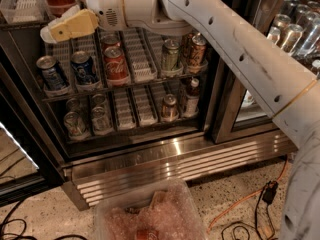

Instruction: Pick coke can from top shelf of fridge

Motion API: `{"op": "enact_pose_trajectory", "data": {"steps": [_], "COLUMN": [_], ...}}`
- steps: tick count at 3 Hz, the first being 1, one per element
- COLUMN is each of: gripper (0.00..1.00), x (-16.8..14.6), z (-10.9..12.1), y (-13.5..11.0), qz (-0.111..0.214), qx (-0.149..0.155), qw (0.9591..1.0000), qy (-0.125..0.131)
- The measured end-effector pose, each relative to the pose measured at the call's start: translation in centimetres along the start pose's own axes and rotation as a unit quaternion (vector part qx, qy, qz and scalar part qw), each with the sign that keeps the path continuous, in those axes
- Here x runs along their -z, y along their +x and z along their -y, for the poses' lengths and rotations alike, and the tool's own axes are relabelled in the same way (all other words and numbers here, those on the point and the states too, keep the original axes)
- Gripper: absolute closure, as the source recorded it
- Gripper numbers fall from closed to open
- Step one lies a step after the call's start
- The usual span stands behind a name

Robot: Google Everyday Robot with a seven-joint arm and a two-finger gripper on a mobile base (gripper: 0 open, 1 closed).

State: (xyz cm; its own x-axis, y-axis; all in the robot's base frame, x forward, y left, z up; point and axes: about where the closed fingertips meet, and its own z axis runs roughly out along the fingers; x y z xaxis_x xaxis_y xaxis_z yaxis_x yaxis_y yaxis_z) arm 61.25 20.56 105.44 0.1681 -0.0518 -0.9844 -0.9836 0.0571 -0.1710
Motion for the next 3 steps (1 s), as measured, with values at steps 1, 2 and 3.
{"op": "enact_pose_trajectory", "data": {"steps": [1,2,3], "gripper": [0.0,0.0,0.0], "x": [0.0,0.0,0.2], "z": [0.0,0.7,1.6], "y": [0.0,0.2,0.3], "qz": [0.0,-0.005,-0.013], "qx": [0.0,-0.011,-0.022], "qw": [1.0,0.9995,0.9968], "qy": [0.0,0.03,0.076]}}
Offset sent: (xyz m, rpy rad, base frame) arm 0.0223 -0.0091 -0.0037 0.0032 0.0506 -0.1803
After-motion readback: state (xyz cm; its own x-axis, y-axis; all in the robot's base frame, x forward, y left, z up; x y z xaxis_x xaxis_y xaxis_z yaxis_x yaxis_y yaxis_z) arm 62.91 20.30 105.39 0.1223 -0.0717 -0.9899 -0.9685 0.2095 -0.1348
